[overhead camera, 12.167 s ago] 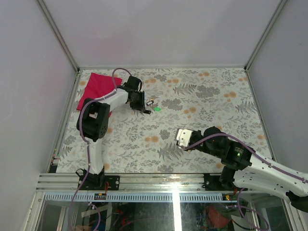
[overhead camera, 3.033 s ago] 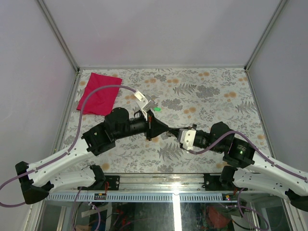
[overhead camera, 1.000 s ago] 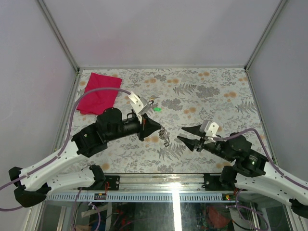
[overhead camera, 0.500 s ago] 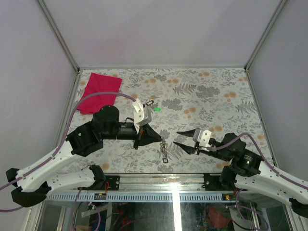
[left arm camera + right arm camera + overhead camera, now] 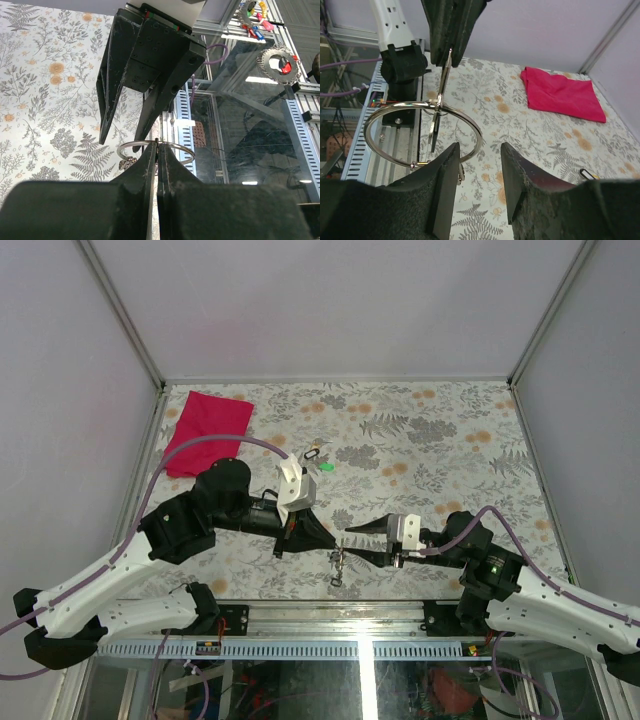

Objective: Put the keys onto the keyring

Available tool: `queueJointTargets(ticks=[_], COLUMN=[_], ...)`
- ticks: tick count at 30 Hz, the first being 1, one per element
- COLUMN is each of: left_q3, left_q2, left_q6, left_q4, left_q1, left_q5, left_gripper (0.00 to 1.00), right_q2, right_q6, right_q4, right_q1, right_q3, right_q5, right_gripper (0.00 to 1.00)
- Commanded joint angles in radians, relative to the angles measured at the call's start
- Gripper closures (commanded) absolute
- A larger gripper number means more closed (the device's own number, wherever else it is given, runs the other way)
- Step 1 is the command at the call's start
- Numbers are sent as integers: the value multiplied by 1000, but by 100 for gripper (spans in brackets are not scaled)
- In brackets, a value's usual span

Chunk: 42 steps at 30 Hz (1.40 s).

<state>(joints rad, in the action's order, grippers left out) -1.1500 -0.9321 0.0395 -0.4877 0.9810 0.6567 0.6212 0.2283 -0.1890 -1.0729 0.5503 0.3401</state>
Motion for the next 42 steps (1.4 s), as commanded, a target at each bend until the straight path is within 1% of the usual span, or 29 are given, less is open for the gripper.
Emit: queueJointTargets(ticks=[1,11,13,15,18,20,21,23,25,31,39,42], left_q3=[-38,-47,-48,-47,-49,-48,-48,-48,-48,-41,-28,-17], left_q2=[1,-17,-17,-17,-15,-9,-6,1,9,28,41,47], left_q6=[15,14,13,13,15,16,17,18,18,19,10,-5], left_q4=[14,12,12,10,2,-1,-4,-7,-9,-9,-8,2], left_q1=[0,0,0,-1,0,0,0,0,0,0,-1,-1], left_q5=[44,94,98,96,89,82,75,65,55,34,-13,-74], left_gripper=[100,100,100,100,100,100,100,100,97,86,72,66], right_q2=[6,55,65,73,70,60,50,30,11,-13,-18,-15], right_q6=[-35,-37,-36,-36,-36,-33,-33,-32,-24,41,94,108], right_q4=[-114,-174,-188,-198,-199,-187,-179,-159,-130,35,151,206], right_q1=[3,2,2,2,2,2,2,2,2,2,2,2], right_q3=[-2,-4,-4,-2,4,7,10,19,34,119,192,223], right_q5=[56,63,66,69,56,30,13,-34,-92,-255,-383,-421], right_gripper=[56,58,61,68,84,91,94,97,100,100,100,100])
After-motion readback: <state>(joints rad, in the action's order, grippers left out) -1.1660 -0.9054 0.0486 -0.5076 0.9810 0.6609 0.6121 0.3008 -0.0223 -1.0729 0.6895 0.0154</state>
